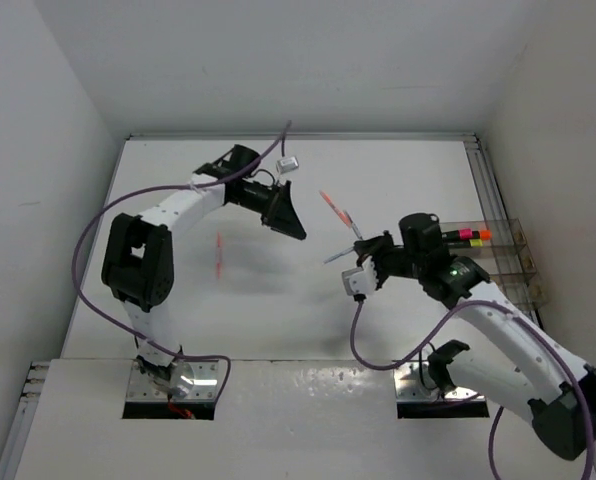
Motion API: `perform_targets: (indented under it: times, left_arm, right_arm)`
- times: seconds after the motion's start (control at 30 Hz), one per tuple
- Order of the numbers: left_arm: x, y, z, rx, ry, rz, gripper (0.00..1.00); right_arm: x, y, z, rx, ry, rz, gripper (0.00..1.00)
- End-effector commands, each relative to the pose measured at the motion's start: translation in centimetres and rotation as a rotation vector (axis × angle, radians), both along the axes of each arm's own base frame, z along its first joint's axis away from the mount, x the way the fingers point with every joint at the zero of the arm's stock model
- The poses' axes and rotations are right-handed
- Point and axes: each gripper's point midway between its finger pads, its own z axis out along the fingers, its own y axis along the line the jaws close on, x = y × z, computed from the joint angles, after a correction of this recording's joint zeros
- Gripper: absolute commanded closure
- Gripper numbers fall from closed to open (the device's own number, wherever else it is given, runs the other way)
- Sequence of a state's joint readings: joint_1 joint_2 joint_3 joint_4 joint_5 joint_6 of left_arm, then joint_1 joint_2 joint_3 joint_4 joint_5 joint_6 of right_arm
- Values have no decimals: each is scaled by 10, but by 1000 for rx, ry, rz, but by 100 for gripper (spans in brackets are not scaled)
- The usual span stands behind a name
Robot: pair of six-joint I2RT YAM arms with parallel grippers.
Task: Sort the stationery into containers
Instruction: Place the pen in the storage box.
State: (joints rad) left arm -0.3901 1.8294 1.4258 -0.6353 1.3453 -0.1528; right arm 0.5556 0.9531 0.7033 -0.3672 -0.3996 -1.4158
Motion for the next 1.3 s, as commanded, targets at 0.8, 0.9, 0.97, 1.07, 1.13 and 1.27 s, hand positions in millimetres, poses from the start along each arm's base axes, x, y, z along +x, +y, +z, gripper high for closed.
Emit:
perform_targets:
  times: [0.8, 0.9, 0.97, 1.07, 1.13, 1.27]
  left_arm:
    - [73, 66, 2, 183, -424, 260, 0]
    - [77, 68, -1, 194, -427, 278, 0]
    - [78, 68, -3, 207, -434, 283, 0]
    - [78, 71, -7, 229, -436, 289, 0]
    - [79, 73, -11, 247, -442, 293, 0]
    - [79, 76, -19, 272, -439, 297, 0]
  right_arm:
    - [6, -324, -47, -183, 187, -423, 100]
    - [16, -337, -50, -204, 156, -409, 100]
    - [23, -346, -55, -227, 108, -386, 100]
    - [35, -356, -58, -249, 49, -366, 100]
    - [40, -361, -58, -268, 20, -344, 100]
    - [52, -371, -65, -281, -14, -326, 100]
